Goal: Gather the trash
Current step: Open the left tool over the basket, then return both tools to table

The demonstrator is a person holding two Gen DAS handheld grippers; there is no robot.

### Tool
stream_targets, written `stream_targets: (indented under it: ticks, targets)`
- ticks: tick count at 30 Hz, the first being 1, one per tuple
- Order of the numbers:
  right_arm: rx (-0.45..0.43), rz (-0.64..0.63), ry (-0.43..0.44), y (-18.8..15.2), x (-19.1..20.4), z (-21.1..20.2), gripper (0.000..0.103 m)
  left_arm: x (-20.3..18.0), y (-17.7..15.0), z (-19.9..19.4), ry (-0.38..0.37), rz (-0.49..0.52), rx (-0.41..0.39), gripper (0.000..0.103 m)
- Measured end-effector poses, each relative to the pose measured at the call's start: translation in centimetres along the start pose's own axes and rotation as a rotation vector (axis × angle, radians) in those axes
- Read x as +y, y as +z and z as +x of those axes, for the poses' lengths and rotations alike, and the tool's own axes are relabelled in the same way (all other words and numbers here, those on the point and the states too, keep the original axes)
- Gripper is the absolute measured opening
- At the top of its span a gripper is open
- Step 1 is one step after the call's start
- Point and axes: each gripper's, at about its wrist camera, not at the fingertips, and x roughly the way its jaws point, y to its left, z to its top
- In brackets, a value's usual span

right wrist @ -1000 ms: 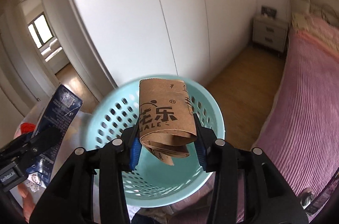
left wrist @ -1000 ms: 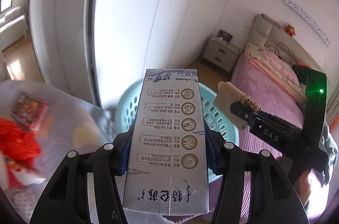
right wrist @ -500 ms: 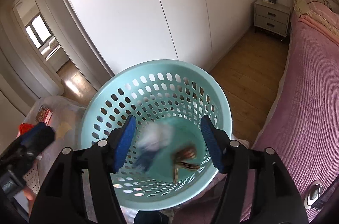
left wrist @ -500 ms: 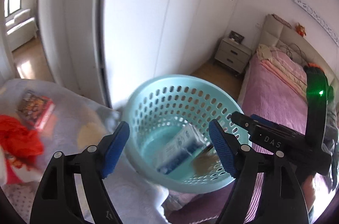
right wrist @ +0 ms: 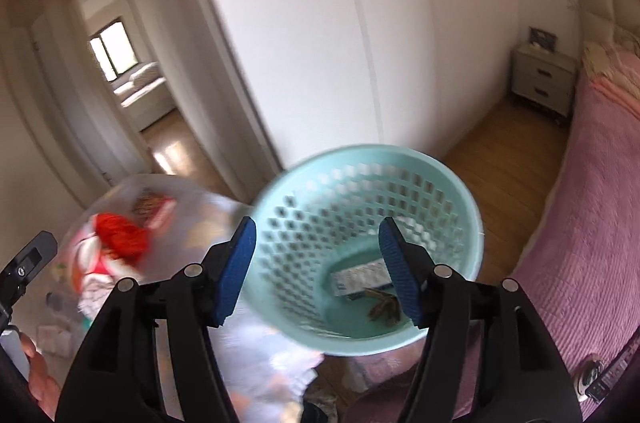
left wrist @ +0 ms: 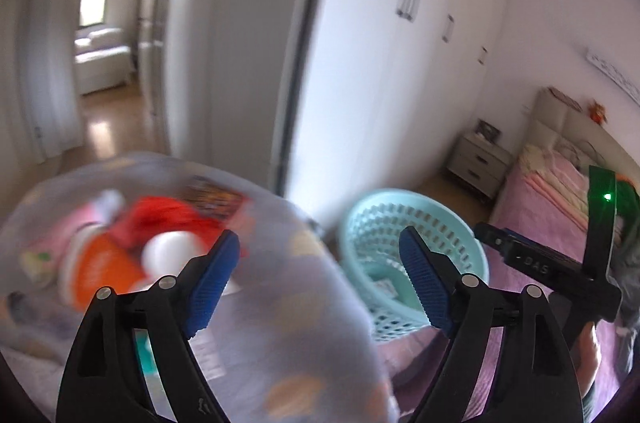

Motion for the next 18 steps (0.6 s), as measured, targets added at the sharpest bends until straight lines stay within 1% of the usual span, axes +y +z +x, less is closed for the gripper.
stream_targets:
  ticks: [2, 3, 6, 7, 10, 13, 15, 18]
  targets:
    - [-0.019, -0.037, 0.037, -0.2, 2.3, -1.0, 0.060, 1.8, -0.4, -3.3, 0.055, -0.031, -0.073, 0.082]
    - [-0.027, -0.056, 0.059, -0.3, 3.5, -1.5, 0.060, 2.4, -0.7, -4.6, 0.074, -0.044, -0.095, 0.084]
    - [-0.040, -0.104, 0.113, -1.1, 6.6, -2.2, 0.060, 4.5, -1.4, -8.3, 0.138, -0.073, -0.149, 0.084]
    - [-0.039, -0.118, 0.132, -1.5, 7.5, -2.3, 0.060, 5.3, -1.7, -9.5, 0.171, -0.079, -0.161, 0.085]
    - [-0.038, -0.165, 0.192, -2.5, 10.6, -2.3, 0.060, 7.3, -2.4, -11.5, 0.259, -0.093, -0.160, 0.087]
    - [-0.033, -0.205, 0.246, -4.0, 13.5, -2.2, 0.060, 9.0, -3.6, -12.4, 0.344, -0.108, -0.145, 0.087]
    - [-0.035, -0.234, 0.277, -5.3, 15.3, -2.0, 0.060, 10.2, -4.9, -13.0, 0.385, -0.114, -0.150, 0.088]
    - [-0.030, -0.263, 0.309, -7.0, 17.5, -1.3, 0.060, 11.6, -6.9, -13.0, 0.443, -0.132, -0.133, 0.089]
